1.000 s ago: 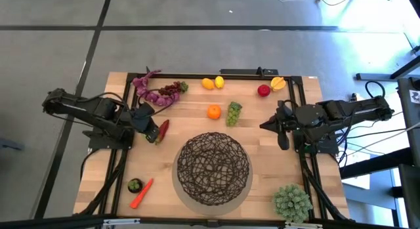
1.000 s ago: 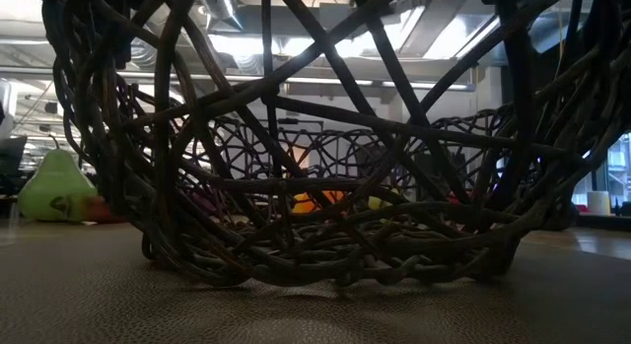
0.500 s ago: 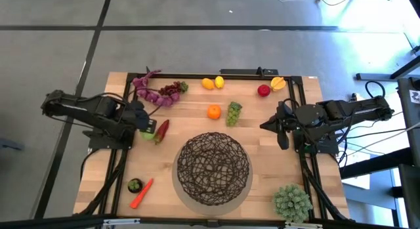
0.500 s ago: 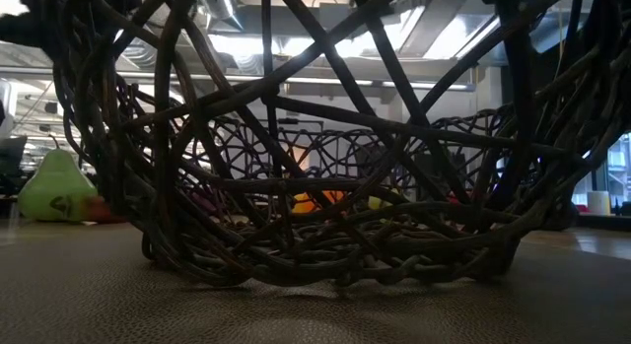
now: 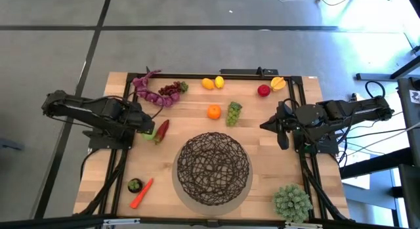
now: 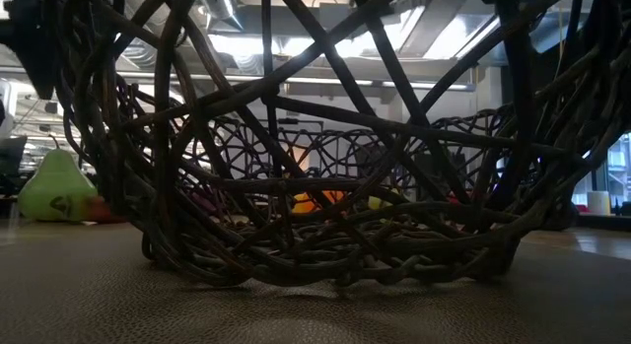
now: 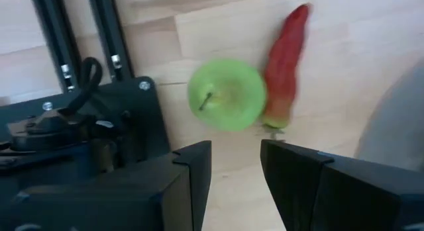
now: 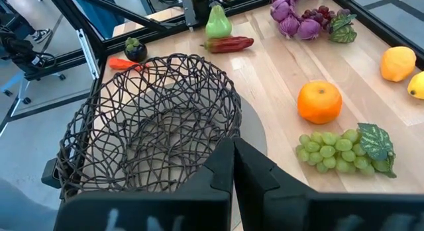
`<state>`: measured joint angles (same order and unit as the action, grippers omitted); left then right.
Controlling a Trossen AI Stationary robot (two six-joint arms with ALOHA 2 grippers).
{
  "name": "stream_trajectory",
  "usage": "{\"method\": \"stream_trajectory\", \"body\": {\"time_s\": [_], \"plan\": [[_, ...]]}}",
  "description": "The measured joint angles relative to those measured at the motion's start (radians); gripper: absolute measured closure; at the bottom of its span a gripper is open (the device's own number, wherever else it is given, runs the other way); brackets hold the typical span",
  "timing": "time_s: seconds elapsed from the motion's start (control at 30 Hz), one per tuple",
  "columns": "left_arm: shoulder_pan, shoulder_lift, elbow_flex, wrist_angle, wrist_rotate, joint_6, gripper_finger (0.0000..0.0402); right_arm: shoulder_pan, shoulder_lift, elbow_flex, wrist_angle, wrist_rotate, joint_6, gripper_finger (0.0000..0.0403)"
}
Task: Build produce basket
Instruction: Put the pear into the mesh basket
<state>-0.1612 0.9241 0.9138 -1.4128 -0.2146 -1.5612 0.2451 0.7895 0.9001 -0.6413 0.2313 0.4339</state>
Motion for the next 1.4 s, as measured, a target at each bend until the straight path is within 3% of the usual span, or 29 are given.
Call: {"method": "stream_trajectory", "body": {"time_s": [0.57, 1.4], "plan": [[0.0, 0.012, -0.138, 0.047, -0.054, 0.001, 0.028, 0.0, 0.0, 0.0, 0.0, -0.026, 0.0, 0.0395], [0.0, 0.012, -0.169, 0.055, -0.122, 0.002, 0.0289, 0.0, 0.0, 0.0, 0.0, -0.025, -0.001, 0.0395]]}}
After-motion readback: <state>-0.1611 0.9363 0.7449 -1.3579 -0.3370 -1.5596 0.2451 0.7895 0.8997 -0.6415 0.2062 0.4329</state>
